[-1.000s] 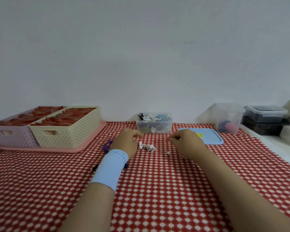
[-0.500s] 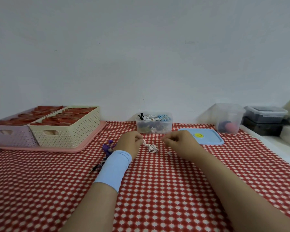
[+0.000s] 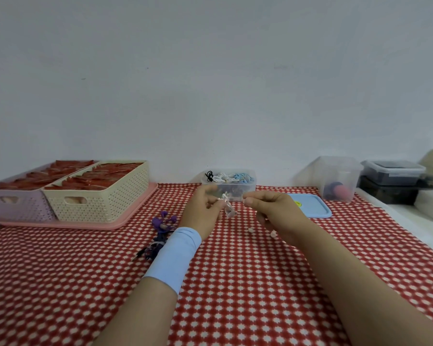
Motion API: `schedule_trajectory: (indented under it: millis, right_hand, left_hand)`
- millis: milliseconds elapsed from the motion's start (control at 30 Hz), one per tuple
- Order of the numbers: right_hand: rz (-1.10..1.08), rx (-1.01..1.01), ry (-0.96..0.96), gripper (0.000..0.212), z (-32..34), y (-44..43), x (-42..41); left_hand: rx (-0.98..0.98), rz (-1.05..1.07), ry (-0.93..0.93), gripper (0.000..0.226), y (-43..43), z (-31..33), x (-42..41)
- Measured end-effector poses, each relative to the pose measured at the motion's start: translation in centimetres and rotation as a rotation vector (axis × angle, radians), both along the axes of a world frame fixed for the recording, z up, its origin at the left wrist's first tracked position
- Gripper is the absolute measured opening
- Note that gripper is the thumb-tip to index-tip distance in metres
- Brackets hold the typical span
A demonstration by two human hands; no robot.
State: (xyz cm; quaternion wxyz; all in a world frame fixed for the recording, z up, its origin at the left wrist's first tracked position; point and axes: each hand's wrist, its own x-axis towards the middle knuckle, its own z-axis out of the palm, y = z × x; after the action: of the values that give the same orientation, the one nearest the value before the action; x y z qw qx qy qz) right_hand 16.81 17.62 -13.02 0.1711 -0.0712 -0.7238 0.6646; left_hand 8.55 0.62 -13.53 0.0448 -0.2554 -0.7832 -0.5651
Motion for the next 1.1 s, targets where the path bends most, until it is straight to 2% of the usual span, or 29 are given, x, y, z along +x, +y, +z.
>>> schedule_trajectory:
  millis: [100,267,367,467,633,833,1100]
  right_hand:
    - [0.02,-0.019,0.003,0.008,0.0,-0.1,-0.1]
    - [0.055,-0.056,0.008,0.01,0.3,-0.4,0.0]
    - [0.085,-0.036,0.023,0.012,0.3,-0.4,0.1]
    - [0.105,-0.047,0.034,0.014,0.5,-0.3,0.2]
    - [0.164,-0.062,0.009,0.017,0.3,-0.2,0.2]
    - [0.202,-0.184,-0.017,0.016,0.5,-0.1,0.2]
    - [0.196,-0.151,-0.033,0.016,0.4,-0.1,0.3]
  left_hand:
    - [0.079,0.035,-0.053,0.01,0.1,0.1,0.0]
    - [0.126,-0.054,-0.045,0.024,-0.1,0.2,0.3]
    - [0.16,-0.111,-0.086,0.024,0.1,0.3,0.6]
    - [0.118,-0.121,-0.087,0.013,0.2,0.4,0.8]
    - [0.123,-0.171,-0.083,0.018,0.2,0.5,1.5]
    - [0.127,-0.169,-0.087,0.016,0.2,0.6,1.5]
    - [0.113,-0.188,-0.065,0.015,0.2,0.5,1.6]
